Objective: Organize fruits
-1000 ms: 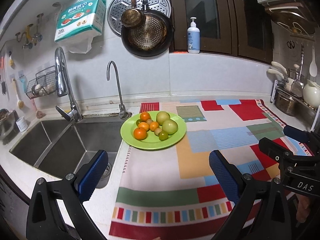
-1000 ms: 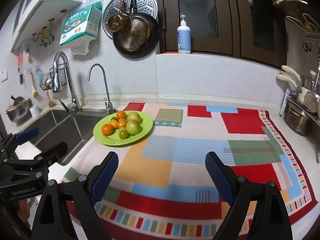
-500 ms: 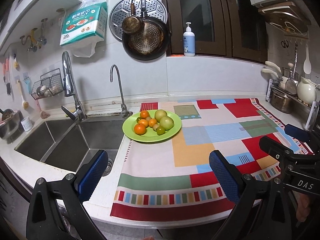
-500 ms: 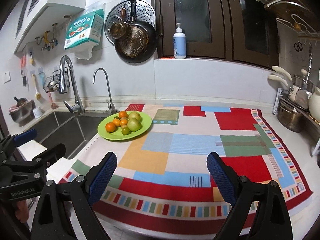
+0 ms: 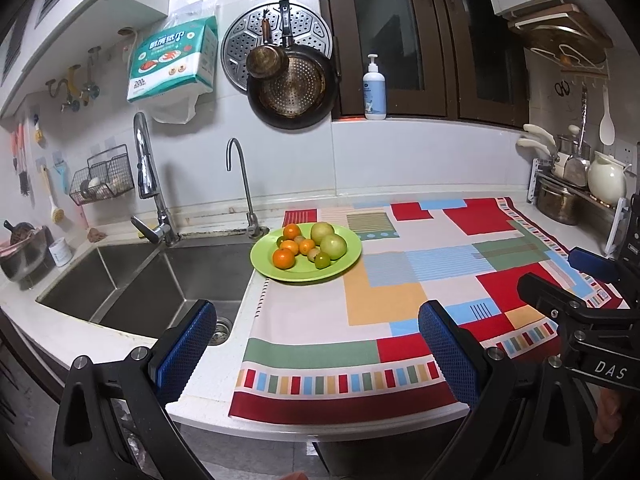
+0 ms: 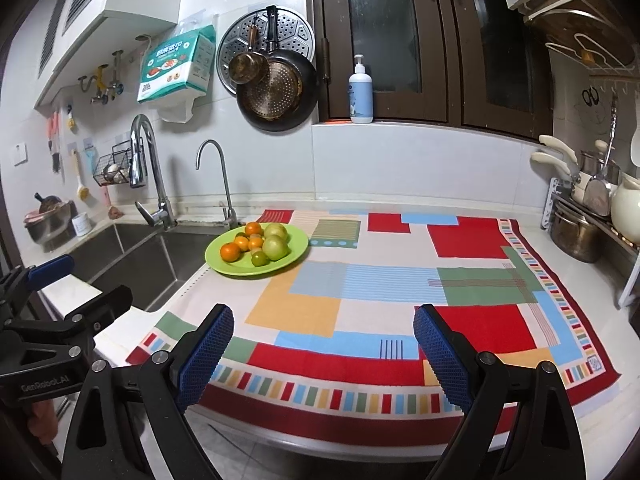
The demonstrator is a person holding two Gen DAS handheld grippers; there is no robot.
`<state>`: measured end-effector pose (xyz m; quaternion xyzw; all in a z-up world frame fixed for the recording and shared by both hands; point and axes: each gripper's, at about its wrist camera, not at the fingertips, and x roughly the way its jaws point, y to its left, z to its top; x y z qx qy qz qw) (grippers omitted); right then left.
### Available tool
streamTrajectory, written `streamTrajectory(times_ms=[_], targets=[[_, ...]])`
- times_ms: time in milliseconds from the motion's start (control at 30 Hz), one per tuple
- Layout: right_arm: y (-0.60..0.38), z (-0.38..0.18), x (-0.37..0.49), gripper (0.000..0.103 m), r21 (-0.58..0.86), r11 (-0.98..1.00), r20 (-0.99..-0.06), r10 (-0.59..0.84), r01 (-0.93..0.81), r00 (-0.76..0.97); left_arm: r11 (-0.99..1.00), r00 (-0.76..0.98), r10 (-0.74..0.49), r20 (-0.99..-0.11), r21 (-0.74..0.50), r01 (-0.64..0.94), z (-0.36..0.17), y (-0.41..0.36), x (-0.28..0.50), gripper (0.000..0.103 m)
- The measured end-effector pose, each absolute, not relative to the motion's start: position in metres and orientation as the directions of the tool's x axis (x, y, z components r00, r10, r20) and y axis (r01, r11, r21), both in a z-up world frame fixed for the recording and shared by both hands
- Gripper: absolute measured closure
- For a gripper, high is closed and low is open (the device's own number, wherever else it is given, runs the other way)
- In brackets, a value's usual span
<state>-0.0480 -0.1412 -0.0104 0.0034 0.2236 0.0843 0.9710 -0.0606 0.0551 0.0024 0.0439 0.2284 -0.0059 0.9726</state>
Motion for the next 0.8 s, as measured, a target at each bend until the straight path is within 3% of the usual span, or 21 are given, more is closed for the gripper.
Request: streamTrajectory(times_ms=[800], targets=[[-0.149,-0.011,-0.064,0.011,0.045,0.987,-0.423,0.161,-0.157,0.892,0.996,0.901,-0.011,-0.433,0.077,0.05,0.005,0.046,-0.074,0.0]])
